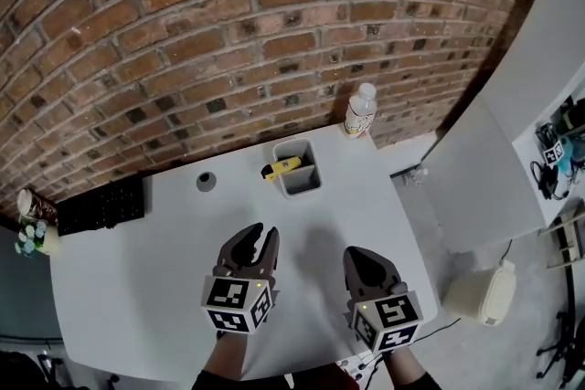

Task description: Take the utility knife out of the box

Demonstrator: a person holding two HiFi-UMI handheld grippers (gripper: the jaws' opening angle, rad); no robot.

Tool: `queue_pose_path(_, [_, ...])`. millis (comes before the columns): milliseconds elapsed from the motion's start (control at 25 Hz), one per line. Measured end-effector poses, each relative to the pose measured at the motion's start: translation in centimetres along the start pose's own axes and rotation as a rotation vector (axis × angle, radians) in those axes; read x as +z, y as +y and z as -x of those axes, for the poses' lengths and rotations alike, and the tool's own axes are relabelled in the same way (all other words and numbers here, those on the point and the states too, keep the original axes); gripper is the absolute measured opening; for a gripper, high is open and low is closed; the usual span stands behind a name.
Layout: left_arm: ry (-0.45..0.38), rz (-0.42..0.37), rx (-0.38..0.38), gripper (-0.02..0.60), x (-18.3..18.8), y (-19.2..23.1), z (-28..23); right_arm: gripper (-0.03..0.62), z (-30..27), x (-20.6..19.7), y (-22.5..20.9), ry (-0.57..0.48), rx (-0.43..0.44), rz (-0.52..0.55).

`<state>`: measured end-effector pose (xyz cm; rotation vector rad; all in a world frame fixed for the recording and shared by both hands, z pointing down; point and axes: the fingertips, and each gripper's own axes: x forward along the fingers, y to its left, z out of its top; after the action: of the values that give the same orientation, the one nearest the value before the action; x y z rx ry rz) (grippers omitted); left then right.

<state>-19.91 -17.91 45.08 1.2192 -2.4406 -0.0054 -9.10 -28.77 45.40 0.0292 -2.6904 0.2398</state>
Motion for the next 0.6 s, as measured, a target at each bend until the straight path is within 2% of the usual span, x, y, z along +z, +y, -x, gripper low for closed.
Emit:
queue_pose_path(200, [0.004, 0.029, 0.033, 0.118, 0.1, 1.3, -2.5, 0.008, -2.5, -0.2, -0.7, 0.019, 0.023, -0.006])
queue_pose_path(600, [0.013, 0.078, 0.041, 0.143, -0.5, 3.7, -6.6, 0.008, -5.7, -0.4, -1.1, 0.040, 0.011, -0.026])
